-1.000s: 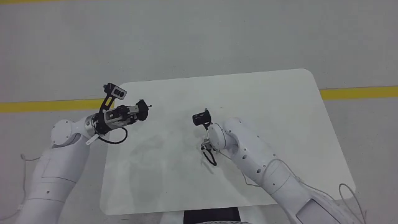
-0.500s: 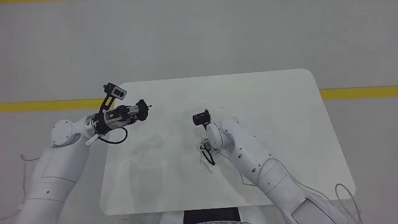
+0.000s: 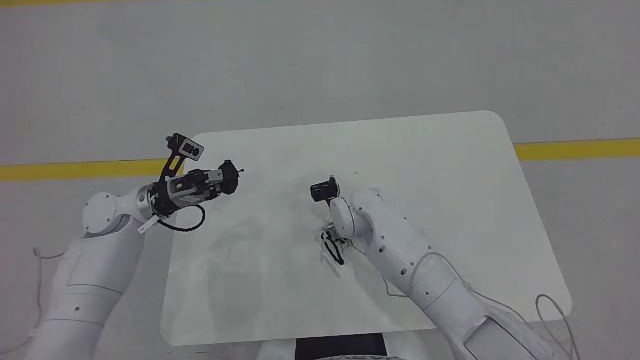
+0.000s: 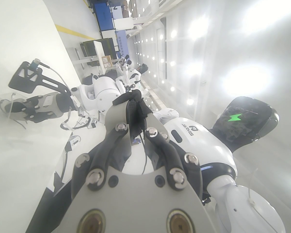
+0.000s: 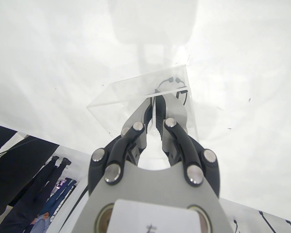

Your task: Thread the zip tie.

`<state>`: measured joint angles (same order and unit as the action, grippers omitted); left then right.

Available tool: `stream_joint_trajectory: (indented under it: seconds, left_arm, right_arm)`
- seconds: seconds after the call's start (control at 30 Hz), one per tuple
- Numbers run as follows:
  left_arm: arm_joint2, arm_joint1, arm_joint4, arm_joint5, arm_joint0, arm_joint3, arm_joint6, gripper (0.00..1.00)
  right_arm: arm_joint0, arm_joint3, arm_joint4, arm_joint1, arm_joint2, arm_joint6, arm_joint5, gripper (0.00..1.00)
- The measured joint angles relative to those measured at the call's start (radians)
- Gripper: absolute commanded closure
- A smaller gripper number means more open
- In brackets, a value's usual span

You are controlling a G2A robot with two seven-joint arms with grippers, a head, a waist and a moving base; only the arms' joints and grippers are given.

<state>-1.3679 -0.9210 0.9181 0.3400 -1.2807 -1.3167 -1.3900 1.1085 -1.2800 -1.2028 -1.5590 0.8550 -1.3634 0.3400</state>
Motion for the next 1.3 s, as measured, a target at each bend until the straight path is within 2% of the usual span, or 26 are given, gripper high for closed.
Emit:
stream_joint_trajectory:
  seconds: [0.17,0.3,0.5,0.67,0.97,1.1,1.3]
  left_arm:
    - [0.0,0.0,0.0,0.0,0.0,0.0,0.0,1.0]
    - [0.0,0.0,0.0,0.0,0.0,0.0,0.0,1.0]
    - [0.0,0.0,0.0,0.0,0.0,0.0,0.0,1.0]
    - [0.0,0.0,0.0,0.0,0.0,0.0,0.0,1.0]
    - [0.0,0.0,0.0,0.0,0.0,0.0,0.0,1.0]
    - [0.0,0.0,0.0,0.0,0.0,0.0,0.0,1.0]
    - [0.0,0.0,0.0,0.0,0.0,0.0,0.0,1.0]
  right_arm:
    - [0.011,-0.019,-0.023,-0.004,0.011,-0.012,0.0,1.0]
    - [0.029,-0.065,-0.037,-0.002,0.027,-0.027,0.0,1.0]
    - [0.071,-0.16,-0.02,0.016,0.058,-0.027,-0.019,1.0]
    - [0.11,-0.247,0.036,0.04,0.112,-0.027,-0.043,1.0]
    - [0.219,-0.435,0.193,0.077,0.263,-0.004,-0.096,1.0]
    - [0.281,-0.493,0.308,0.086,0.337,0.085,-0.117,1.0]
    - [0.358,-0.531,0.514,0.096,0.436,0.225,-0.197,1.0]
